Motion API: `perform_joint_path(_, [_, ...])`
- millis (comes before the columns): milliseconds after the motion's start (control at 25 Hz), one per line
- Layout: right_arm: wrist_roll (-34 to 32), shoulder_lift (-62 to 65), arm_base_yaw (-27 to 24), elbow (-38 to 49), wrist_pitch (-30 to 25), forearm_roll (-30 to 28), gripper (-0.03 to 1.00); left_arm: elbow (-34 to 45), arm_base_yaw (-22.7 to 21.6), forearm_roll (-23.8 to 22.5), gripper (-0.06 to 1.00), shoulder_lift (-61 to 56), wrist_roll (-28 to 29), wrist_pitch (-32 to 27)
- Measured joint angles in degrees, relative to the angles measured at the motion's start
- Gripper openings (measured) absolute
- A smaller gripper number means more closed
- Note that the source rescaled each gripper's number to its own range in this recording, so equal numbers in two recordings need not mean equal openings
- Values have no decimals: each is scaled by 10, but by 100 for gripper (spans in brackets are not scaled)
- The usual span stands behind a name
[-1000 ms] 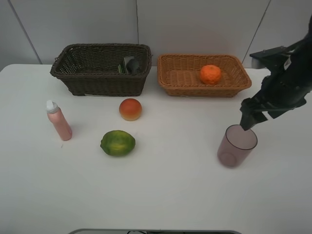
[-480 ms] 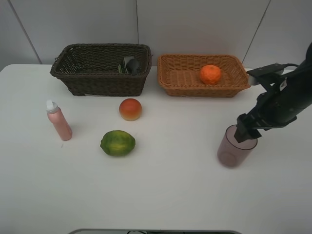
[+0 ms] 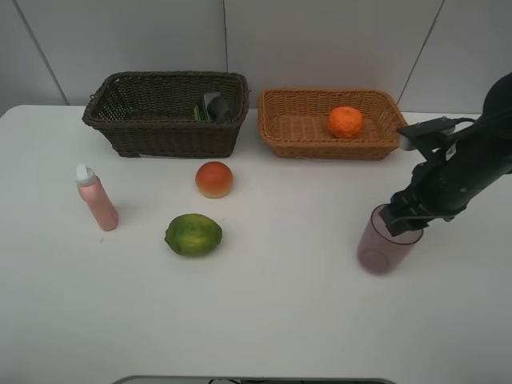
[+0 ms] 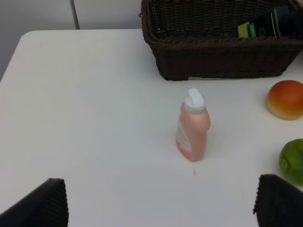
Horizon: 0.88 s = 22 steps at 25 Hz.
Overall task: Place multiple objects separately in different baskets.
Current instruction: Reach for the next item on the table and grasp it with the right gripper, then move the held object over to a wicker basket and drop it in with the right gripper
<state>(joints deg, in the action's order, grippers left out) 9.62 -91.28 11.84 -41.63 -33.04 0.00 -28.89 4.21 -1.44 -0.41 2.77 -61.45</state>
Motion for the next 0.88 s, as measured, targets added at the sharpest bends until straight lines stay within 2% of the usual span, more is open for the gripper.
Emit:
perform_joint_path(40, [0,0,0,0,1,0,25,0,0,0,100,0,0,0])
perform_joint_path(80, [0,0,0,0,1,0,12,0,0,0,100,0,0,0])
perform_joint_path(160, [0,0,0,0,2,0,1,0,0,0,100,0,0,0])
perform_joint_path(640, [-2,0,0,-2,0,0,0,0,0,0,100,0,0,0])
perform_joint_path(760, [-2,-1,1,-25,-24,0,0,0,0,0,100,0,0,0])
perform_joint_path(880, [-16,-2,18,-68,-73,0,0,0,0,0,100,0,0,0])
